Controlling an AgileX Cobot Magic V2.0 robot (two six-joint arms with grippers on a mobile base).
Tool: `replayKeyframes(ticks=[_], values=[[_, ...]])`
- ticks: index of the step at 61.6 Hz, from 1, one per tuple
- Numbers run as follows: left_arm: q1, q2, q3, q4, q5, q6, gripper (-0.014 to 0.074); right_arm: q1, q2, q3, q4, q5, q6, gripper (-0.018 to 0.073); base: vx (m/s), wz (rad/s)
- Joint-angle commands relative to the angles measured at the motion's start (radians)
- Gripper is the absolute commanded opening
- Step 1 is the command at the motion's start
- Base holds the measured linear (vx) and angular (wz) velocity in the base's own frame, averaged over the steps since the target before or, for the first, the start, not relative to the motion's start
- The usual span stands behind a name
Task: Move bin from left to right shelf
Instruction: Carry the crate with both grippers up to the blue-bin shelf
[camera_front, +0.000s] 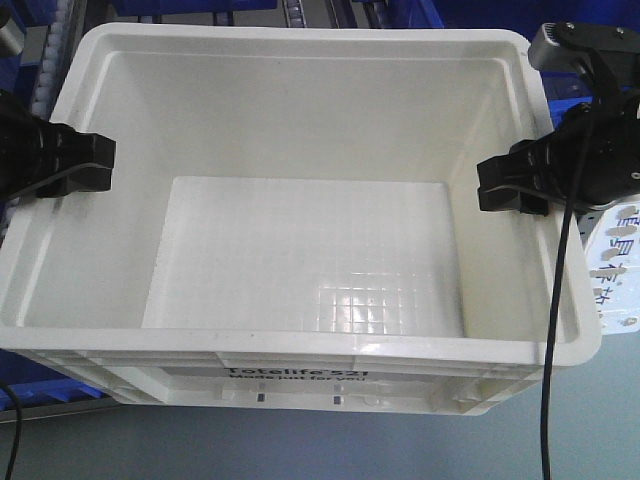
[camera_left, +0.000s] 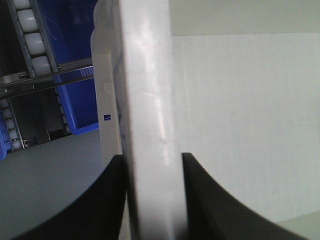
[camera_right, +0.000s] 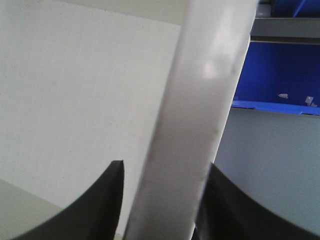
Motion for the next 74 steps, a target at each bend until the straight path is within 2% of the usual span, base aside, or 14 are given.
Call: replayKeyframes(ticks=[1,74], values=[[-0.005,-0.044,-0.035,-0.042,-0.098,0.045,-0.0008,-0.005,-0.034,-0.034,-0.005,-0.058,-0.019,-0.0004,0.11,0.19],[-0.005,-0.044,-0.035,-0.042,-0.098,0.045,-0.0008,-0.005,-0.034,-0.034,-0.005,-0.058,-0.019,-0.0004,0.12,0.13]])
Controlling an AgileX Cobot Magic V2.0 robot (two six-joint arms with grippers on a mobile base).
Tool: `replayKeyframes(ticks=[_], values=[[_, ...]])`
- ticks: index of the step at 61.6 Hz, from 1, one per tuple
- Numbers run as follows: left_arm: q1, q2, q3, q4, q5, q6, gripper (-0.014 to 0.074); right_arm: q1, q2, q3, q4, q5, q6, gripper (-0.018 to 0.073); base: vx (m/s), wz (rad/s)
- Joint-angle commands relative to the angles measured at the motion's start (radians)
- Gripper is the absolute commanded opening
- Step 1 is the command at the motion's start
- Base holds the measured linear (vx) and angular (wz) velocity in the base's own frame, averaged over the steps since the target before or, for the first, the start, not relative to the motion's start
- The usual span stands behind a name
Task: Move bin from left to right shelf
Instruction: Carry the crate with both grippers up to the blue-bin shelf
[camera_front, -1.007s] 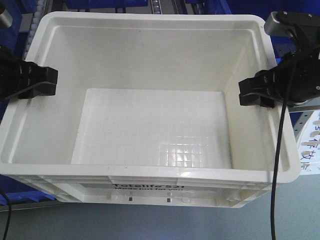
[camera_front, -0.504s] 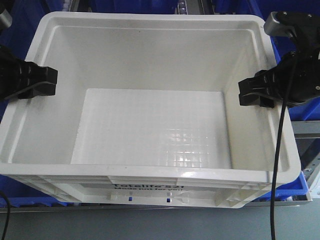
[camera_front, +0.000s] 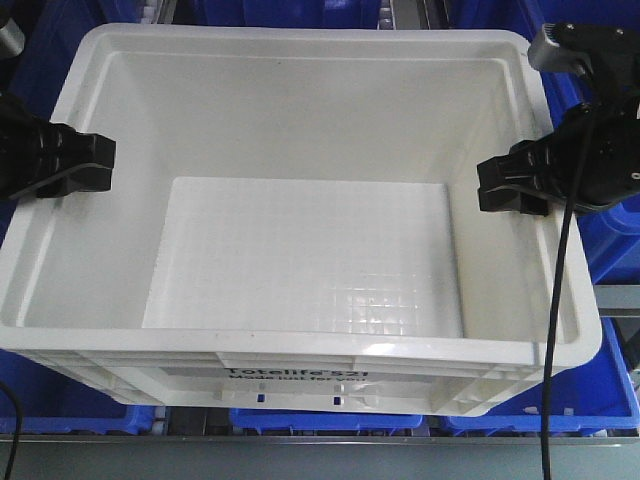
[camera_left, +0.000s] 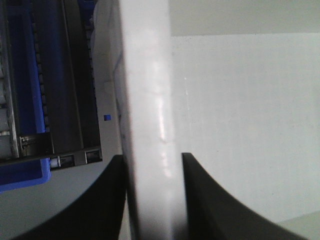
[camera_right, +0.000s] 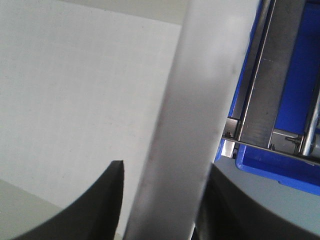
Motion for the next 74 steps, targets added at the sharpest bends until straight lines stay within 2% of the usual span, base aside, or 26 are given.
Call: replayKeyframes(ticks=[1,74], values=[[-0.005,-0.044,-0.035,-0.042,-0.098,0.046,-0.0008,-0.005,-0.034,-0.034,-0.005,-0.059,-0.019,-0.0004,0.12,0.01],[-0.005,-0.044,-0.035,-0.042,-0.098,0.046,-0.0008,-0.005,-0.034,-0.034,-0.005,-0.059,-0.019,-0.0004,0.1,0.0]])
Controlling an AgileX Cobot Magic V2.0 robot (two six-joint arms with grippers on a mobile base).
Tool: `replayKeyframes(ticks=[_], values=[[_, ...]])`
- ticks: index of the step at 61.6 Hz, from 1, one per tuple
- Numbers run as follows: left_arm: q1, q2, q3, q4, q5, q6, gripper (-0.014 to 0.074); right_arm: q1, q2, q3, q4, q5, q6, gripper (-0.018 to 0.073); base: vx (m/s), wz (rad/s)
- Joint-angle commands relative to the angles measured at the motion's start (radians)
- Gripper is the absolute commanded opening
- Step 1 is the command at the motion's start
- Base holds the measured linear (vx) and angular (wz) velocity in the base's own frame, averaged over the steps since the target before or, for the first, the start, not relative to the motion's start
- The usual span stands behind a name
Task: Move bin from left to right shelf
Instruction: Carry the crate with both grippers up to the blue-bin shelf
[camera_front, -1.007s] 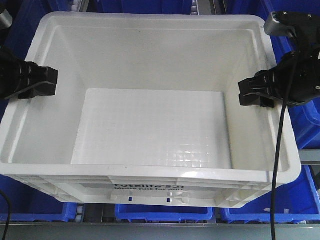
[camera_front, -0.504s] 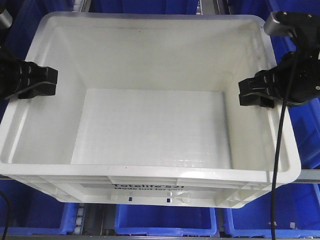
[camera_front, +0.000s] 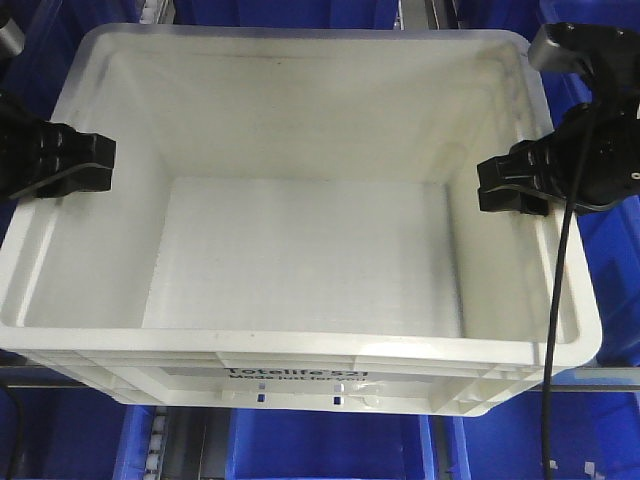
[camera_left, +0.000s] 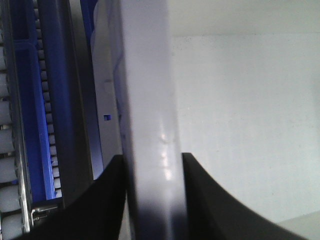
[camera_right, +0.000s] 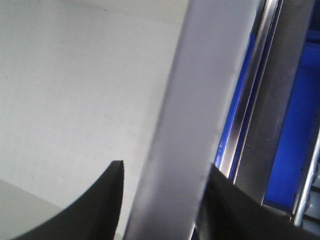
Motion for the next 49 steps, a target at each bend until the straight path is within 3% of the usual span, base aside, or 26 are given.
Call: replayKeyframes(ticks=[1,49], values=[[-0.005,-0.044,-0.035,-0.042,-0.098,0.046,-0.0008,-0.005,-0.034,-0.034,-0.005,-0.059,-0.019,-0.0004,0.06,-0.01],[-0.005,-0.044,-0.035,-0.042,-0.098,0.046,-0.0008,-0.005,-0.034,-0.034,-0.005,-0.059,-0.019,-0.0004,0.02,-0.01]])
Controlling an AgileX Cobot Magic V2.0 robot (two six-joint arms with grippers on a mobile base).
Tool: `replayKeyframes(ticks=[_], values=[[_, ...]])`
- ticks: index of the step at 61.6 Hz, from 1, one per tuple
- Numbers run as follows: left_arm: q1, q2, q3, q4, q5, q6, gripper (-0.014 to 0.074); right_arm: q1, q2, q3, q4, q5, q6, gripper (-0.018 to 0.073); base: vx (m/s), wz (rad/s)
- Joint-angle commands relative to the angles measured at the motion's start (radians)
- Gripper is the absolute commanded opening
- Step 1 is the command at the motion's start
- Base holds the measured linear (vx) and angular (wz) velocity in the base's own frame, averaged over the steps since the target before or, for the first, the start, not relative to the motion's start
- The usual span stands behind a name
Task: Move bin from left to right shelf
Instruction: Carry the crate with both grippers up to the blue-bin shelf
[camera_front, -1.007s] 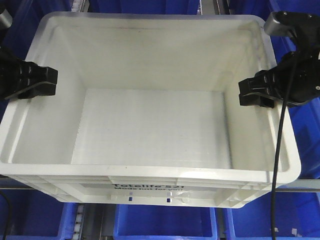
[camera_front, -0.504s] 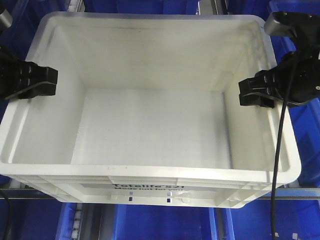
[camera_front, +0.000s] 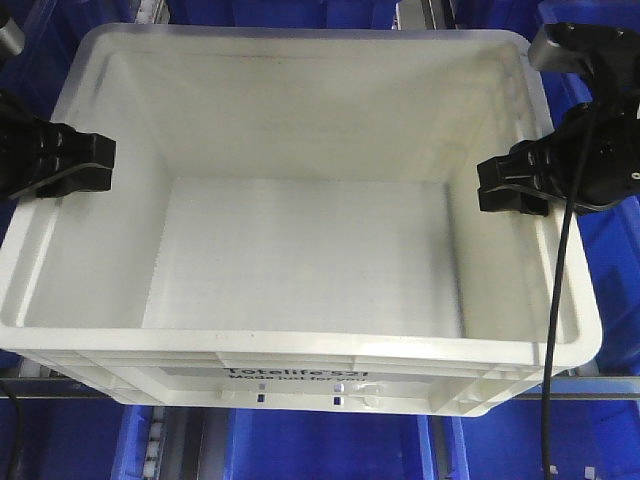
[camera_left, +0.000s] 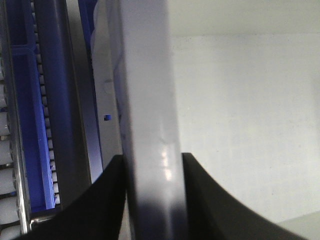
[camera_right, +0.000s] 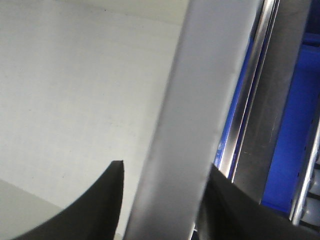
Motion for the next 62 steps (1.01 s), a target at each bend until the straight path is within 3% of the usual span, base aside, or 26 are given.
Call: replayKeyframes(ticks=[1,62], values=[[-0.005,-0.044,-0.035,-0.042,-0.098,0.046,-0.0008,-0.005,-0.034,-0.034,-0.005,-0.059,-0.019,-0.0004,0.0,0.0],[-0.005,-0.044,-0.035,-0.042,-0.1,0.046,-0.0008,-0.005,-0.034,-0.034,0.01,-0.077,-0.019,-0.0004,0.0,0.0]])
